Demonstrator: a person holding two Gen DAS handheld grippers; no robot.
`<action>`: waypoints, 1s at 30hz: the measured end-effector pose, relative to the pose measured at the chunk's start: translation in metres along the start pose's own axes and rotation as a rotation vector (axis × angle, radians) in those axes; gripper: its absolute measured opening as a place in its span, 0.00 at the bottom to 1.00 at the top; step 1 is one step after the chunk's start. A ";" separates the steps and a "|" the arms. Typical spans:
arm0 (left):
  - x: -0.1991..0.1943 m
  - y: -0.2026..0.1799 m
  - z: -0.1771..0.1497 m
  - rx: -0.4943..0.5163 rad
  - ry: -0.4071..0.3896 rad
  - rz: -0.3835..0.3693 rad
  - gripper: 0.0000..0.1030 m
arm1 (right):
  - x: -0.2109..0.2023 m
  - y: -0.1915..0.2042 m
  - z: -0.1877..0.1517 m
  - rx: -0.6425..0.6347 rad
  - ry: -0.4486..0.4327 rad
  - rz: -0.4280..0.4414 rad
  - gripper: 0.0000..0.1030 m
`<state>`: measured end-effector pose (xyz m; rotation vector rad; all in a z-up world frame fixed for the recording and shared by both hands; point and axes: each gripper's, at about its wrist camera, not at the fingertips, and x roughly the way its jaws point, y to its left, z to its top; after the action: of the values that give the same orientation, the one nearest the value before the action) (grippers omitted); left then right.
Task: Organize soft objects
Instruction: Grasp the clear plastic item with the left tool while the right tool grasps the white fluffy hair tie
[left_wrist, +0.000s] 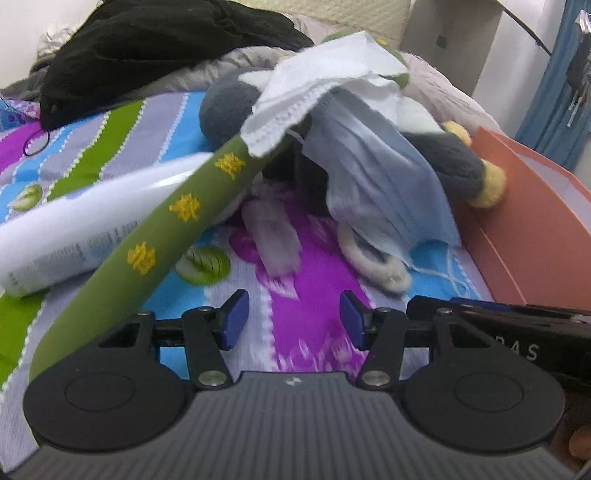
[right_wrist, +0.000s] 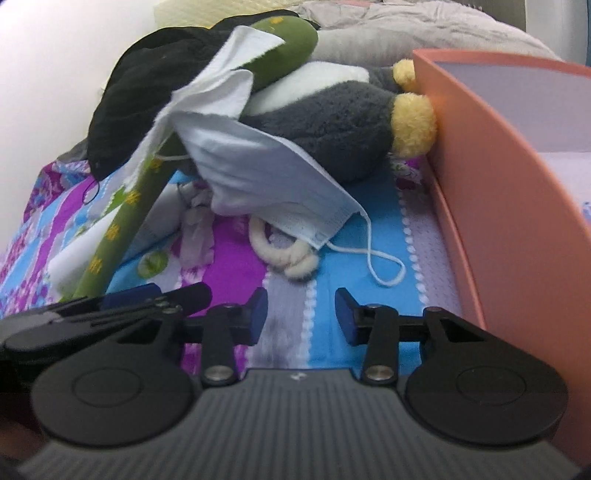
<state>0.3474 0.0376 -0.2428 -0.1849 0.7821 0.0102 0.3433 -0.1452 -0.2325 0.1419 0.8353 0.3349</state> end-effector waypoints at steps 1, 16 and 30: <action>0.005 0.000 0.003 -0.006 -0.010 0.006 0.59 | 0.005 -0.002 0.003 0.011 0.002 0.005 0.43; 0.033 0.001 0.016 -0.006 -0.046 0.048 0.18 | 0.047 -0.014 0.027 0.101 0.074 0.080 0.25; -0.032 0.003 -0.017 -0.060 0.017 -0.017 0.13 | -0.013 -0.015 0.004 0.083 0.092 0.048 0.20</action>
<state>0.3127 0.0393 -0.2323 -0.2484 0.7977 0.0160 0.3421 -0.1635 -0.2245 0.2256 0.9389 0.3538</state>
